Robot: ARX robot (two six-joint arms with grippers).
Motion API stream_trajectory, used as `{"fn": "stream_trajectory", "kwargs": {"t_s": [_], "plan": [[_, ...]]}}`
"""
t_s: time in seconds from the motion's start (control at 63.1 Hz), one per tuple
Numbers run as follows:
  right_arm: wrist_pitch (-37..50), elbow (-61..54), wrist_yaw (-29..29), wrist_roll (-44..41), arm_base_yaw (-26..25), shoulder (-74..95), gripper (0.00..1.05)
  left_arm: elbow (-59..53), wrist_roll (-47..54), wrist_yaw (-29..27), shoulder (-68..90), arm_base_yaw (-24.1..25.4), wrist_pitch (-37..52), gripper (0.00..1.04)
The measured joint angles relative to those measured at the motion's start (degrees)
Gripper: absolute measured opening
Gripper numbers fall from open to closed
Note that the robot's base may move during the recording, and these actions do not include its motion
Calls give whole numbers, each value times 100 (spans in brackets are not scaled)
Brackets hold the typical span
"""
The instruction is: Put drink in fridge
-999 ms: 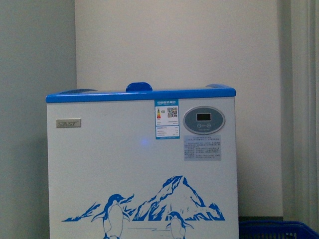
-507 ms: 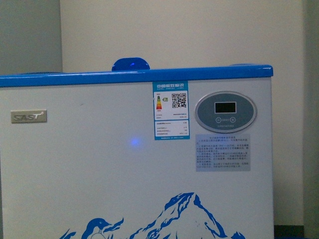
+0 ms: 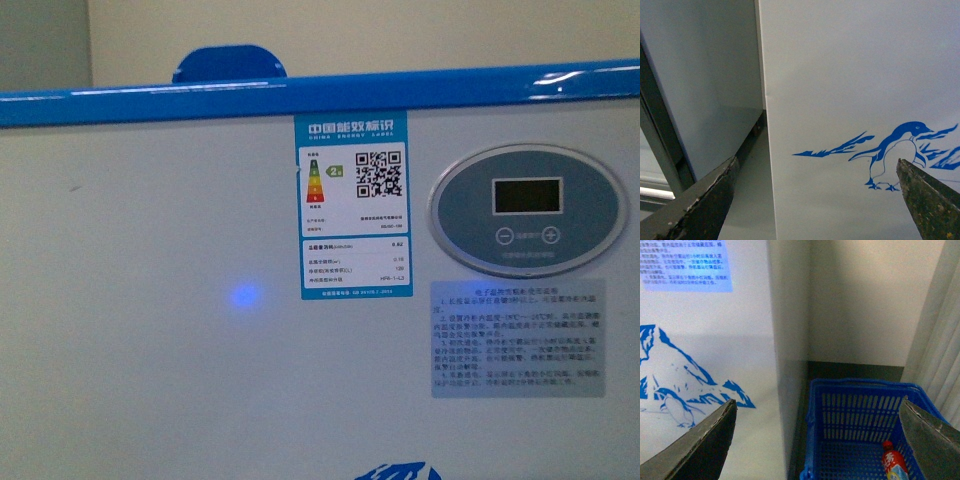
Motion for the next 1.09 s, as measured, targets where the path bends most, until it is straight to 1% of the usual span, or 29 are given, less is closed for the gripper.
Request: {"fn": "stream_trajectory", "kwargs": {"t_s": [0.301,0.333,0.365,0.381,0.396,0.428,0.444,0.476,0.507,0.523,0.555,0.571,0.618,0.634,0.65,0.666,0.714,0.729,0.761,0.809,0.872,0.904,0.951,1.015,1.094], "plan": [[0,0,2,0,0,4,97,0,0,0,9,0,0,97],[-79,15,225,66,63,61,97,0,-2,-2,9,0,0,97],[-540,177,1062,258,321,278,97,0,0,4,11,0,0,97],[-662,234,1276,321,382,356,97,0,0,2,11,0,0,97],[-868,332,1681,391,461,520,97,0,0,0,11,0,0,97],[-1209,494,2111,592,439,804,97,0,-2,-2,9,0,0,97],[-1390,579,2157,669,352,938,97,0,-2,4,11,0,0,97],[-1606,708,2107,728,160,1084,97,0,0,0,11,0,0,97],[-1808,883,1816,778,-195,1257,97,0,0,-2,9,0,0,97],[-1843,925,1707,778,-289,1296,97,0,0,0,9,0,0,97],[-1910,1014,1405,776,-520,1370,97,0,0,9,11,0,0,97],[-1950,1093,1178,761,-765,1429,97,0,0,2,11,0,0,97],[-1956,1191,778,684,-1187,1561,97,0,0,0,11,0,0,97],[-1926,1239,479,612,-1484,1674,97,0,0,0,9,0,0,97],[-1891,1259,337,575,-1624,1729,97,0,0,0,11,0,0,97],[-1775,1285,74,505,-1919,1891,97,0,0,0,11,0,0,97],[-1515,1311,-197,363,-2326,2201,97,0,-2,0,11,0,0,97],[-1309,1329,-437,240,-2570,2459,97,0,0,-2,11,0,0,97],[-841,1384,-728,59,-2986,3099,97,0,0,0,11,0,0,97],[-81,1512,-907,-166,-3322,4221,97,0,0,0,11,0,0,97],[780,1759,-1064,-385,-3412,5646,97,0,0,0,11,0,0,97],[1246,1930,-1038,-549,-3407,6472,97,0,0,0,11,0,0,97],[1611,2070,-955,-647,-3375,7095,97,0,0,0,11,0,0,97],[2393,2514,-699,-796,-3246,8749,97,0,-2,-2,9,0,0,97],[3001,3027,-428,-920,-3014,10310,97,0,-2,-2,11,0,0,97]]}}
